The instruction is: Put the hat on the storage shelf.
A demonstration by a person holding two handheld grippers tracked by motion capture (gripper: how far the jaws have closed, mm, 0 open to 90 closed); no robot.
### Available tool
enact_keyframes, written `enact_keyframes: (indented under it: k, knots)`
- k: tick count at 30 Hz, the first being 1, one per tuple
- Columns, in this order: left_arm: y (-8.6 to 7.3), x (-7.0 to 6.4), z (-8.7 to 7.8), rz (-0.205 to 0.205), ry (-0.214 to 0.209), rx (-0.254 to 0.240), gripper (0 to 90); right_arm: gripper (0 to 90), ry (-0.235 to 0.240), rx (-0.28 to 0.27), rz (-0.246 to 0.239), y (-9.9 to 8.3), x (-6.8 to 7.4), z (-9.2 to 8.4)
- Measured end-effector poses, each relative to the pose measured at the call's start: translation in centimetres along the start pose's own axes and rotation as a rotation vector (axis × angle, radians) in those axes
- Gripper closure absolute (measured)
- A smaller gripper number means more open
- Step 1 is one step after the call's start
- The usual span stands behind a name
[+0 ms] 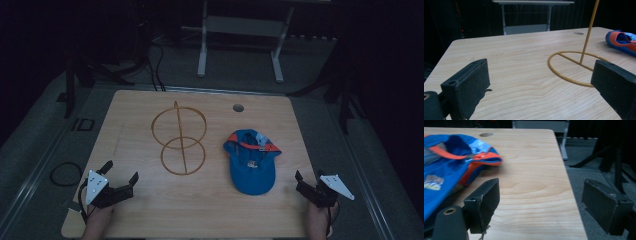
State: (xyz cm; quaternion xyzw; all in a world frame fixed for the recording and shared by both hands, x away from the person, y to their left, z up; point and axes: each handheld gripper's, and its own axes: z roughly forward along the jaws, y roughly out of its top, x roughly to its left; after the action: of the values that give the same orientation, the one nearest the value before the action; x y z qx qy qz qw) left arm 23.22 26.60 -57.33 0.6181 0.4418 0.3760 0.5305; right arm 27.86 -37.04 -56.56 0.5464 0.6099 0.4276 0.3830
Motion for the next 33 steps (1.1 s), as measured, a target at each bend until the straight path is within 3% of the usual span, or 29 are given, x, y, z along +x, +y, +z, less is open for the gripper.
enact_keyframes:
  k: [5,10,14,18,22,26,33]
  knots:
    - [0.0,0.0,0.1,0.004,0.011,0.003,2.5,14.3,-0.016,0.002,0.029,0.0,-0.3,0.1]
    - [0.0,0.1,-0.1,-0.01,0.019,0.005,2.5,13.4,-0.02,0.001,0.02,0.0,-0.1,0.0]
    - [0.2,0.0,-0.2,-0.031,0.018,-0.014,2.5,13.5,-0.014,0.068,0.019,0.3,0.1,0.2]
    - [0.3,-0.2,-0.1,-0.044,-0.001,-0.016,2.5,12.9,0.053,0.113,0.043,0.9,0.5,0.4]
    - [0.3,-0.6,0.0,0.015,0.001,0.013,2.5,12.7,0.111,0.15,0.032,2.1,1.0,0.7]
    - [0.4,-1.0,0.0,0.034,-0.002,0.022,2.5,12.7,0.153,0.198,-0.007,3.5,1.6,1.2]
    - [0.4,-1.0,0.0,0.01,-0.028,0.004,2.5,13.0,0.238,0.222,-0.021,5.4,2.4,2.0]
